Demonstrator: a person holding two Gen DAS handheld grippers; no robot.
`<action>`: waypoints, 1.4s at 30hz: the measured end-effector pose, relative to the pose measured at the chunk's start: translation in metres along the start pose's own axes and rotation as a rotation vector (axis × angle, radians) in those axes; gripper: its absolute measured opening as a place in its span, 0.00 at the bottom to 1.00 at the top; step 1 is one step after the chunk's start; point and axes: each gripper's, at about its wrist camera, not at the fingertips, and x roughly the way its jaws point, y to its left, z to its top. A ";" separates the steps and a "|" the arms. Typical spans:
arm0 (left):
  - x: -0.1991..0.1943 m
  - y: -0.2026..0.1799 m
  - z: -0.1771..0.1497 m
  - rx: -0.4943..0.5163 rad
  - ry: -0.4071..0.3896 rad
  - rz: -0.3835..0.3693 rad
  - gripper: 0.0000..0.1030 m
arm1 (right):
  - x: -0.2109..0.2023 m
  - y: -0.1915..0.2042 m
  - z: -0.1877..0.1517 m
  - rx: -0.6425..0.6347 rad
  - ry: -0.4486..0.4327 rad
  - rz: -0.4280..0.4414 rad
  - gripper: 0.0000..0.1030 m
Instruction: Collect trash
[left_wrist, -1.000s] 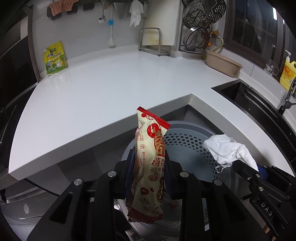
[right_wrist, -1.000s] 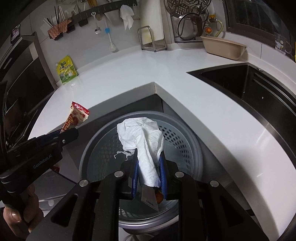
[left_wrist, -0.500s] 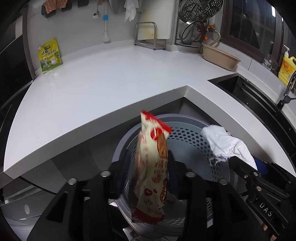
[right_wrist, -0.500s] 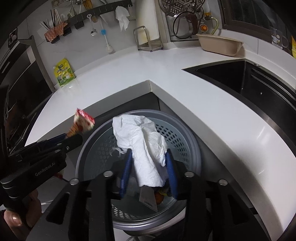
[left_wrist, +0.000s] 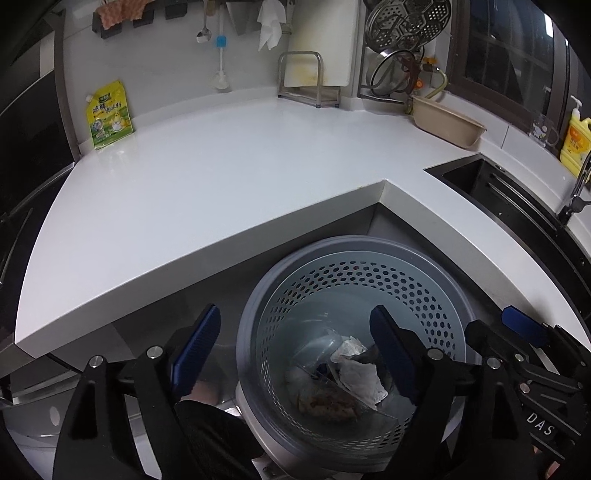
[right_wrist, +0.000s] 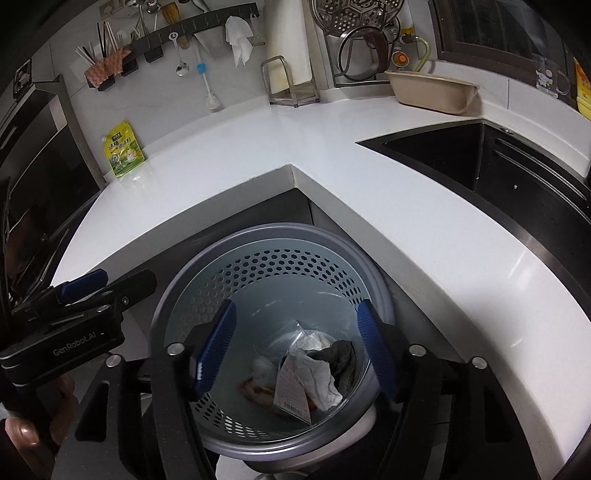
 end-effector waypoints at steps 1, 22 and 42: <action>0.000 0.001 0.000 0.000 -0.001 0.001 0.80 | 0.000 0.000 0.000 0.002 -0.001 0.000 0.66; -0.006 0.005 0.000 -0.006 -0.015 0.007 0.93 | 0.000 0.000 -0.001 0.018 -0.006 0.002 0.71; -0.008 0.010 0.002 -0.030 -0.024 0.056 0.94 | 0.005 0.003 -0.003 0.011 0.007 0.002 0.72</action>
